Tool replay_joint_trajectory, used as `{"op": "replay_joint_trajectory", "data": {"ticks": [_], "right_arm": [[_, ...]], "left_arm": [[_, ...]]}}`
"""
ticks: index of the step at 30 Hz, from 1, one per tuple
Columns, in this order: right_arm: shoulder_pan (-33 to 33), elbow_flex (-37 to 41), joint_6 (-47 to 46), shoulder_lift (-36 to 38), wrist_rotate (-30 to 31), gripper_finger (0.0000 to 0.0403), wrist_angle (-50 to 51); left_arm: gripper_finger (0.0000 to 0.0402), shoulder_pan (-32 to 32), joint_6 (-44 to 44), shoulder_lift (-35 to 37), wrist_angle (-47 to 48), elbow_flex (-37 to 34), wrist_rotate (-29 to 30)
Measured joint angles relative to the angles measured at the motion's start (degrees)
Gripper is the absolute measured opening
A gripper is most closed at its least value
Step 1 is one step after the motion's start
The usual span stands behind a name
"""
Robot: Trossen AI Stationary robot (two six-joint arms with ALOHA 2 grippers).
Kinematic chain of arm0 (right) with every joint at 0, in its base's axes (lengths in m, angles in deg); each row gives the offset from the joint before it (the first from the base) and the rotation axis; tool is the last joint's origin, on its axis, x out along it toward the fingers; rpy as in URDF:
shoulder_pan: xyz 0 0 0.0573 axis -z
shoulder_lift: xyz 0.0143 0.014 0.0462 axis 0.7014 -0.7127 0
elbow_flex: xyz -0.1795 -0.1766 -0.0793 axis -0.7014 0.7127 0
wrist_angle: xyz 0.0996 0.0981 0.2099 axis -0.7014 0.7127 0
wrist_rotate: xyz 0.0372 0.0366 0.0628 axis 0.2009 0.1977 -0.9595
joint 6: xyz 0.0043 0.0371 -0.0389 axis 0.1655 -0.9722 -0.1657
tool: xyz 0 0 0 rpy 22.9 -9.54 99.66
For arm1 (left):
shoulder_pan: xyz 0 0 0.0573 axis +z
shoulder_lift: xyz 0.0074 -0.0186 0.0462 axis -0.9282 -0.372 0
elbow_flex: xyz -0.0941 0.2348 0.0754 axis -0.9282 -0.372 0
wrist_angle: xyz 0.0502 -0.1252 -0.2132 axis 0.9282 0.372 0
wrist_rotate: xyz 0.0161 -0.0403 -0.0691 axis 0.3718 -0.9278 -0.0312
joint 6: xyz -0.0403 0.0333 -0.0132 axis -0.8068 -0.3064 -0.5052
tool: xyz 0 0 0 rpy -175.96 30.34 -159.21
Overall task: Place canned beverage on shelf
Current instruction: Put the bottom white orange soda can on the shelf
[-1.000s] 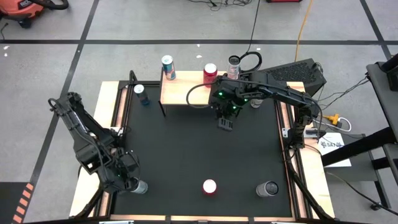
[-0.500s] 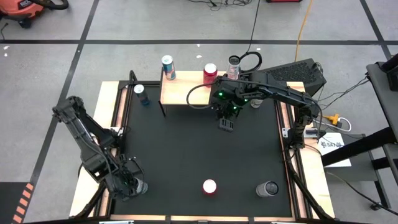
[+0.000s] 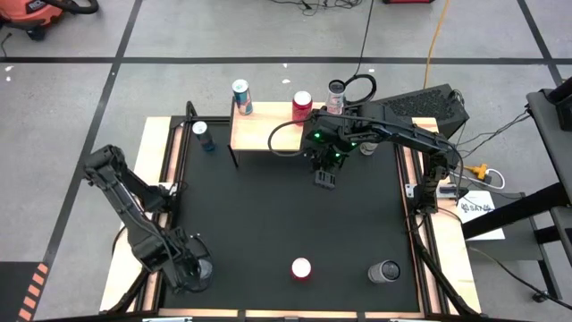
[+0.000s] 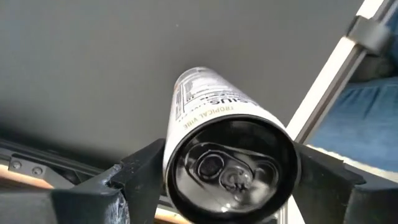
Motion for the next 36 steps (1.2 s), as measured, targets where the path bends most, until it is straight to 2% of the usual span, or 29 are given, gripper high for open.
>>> {"op": "replay_joint_trajectory", "data": {"ticks": [21,30,36], "right_arm": [[0.00,0.00,0.07,0.00,0.00,0.0144,-0.15],[0.00,0.00,0.09,0.01,-0.01,0.0144,-0.17],[-0.01,0.01,0.09,0.01,-0.01,0.0144,-0.20]], "left_arm": [[0.0299,0.35,5.49,-3.29,-0.22,0.00,0.47],[0.0241,0.37,5.47,-3.27,-0.14,0.02,0.32],[0.0248,0.37,5.42,-3.27,-0.14,0.02,0.07]]}}
